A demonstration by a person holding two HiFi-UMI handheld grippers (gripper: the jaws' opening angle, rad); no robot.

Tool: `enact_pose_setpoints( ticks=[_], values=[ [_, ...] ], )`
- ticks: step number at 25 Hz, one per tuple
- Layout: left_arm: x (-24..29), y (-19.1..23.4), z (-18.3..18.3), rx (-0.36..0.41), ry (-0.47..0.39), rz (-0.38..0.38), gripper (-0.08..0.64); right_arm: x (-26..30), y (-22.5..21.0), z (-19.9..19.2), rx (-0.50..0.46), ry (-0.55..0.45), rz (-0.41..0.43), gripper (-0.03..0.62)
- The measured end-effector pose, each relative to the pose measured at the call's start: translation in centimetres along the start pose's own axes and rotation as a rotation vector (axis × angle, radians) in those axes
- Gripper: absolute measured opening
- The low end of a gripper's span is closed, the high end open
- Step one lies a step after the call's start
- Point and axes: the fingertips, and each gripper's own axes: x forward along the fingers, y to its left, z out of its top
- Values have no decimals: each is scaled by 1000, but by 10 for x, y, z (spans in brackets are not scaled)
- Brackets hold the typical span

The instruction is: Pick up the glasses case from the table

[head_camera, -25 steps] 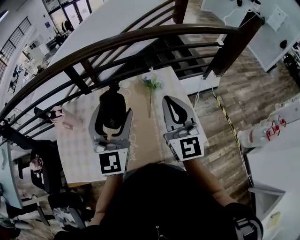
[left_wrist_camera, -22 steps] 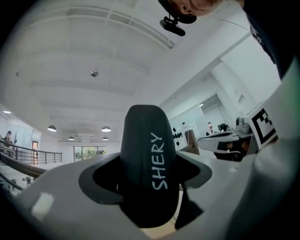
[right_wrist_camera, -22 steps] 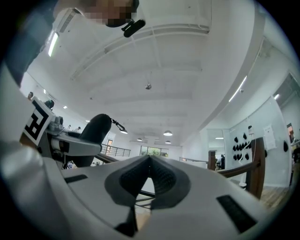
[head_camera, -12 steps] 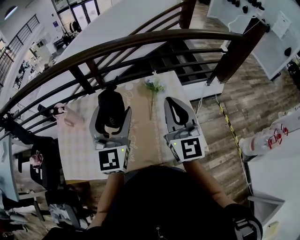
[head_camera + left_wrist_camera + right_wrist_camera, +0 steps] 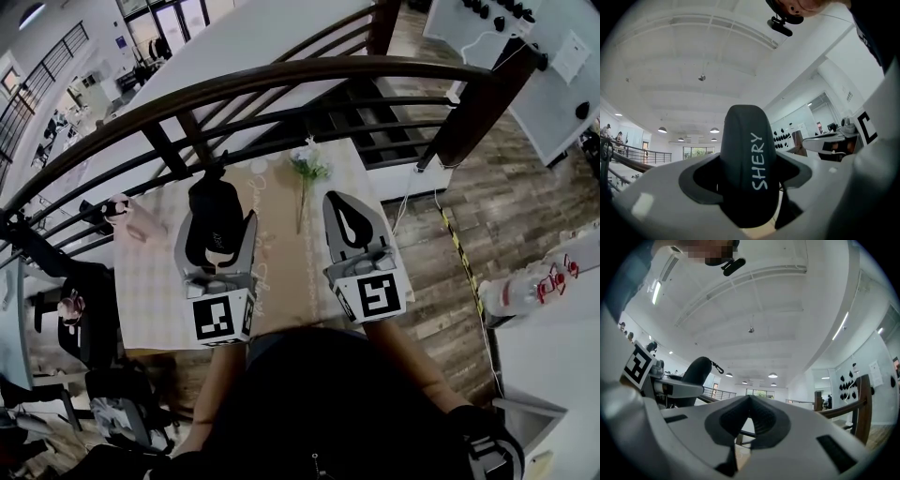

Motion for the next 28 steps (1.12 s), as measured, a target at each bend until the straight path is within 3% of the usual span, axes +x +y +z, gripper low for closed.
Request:
enact_pose_setpoints(
  ticks=[17, 28],
  values=[
    [-8, 24, 7, 5, -5, 56, 353, 13, 19, 2, 19, 7, 15, 11],
    [-7, 56, 9, -9, -18, 32, 353, 34, 40, 8, -27, 43, -20, 9]
  ],
)
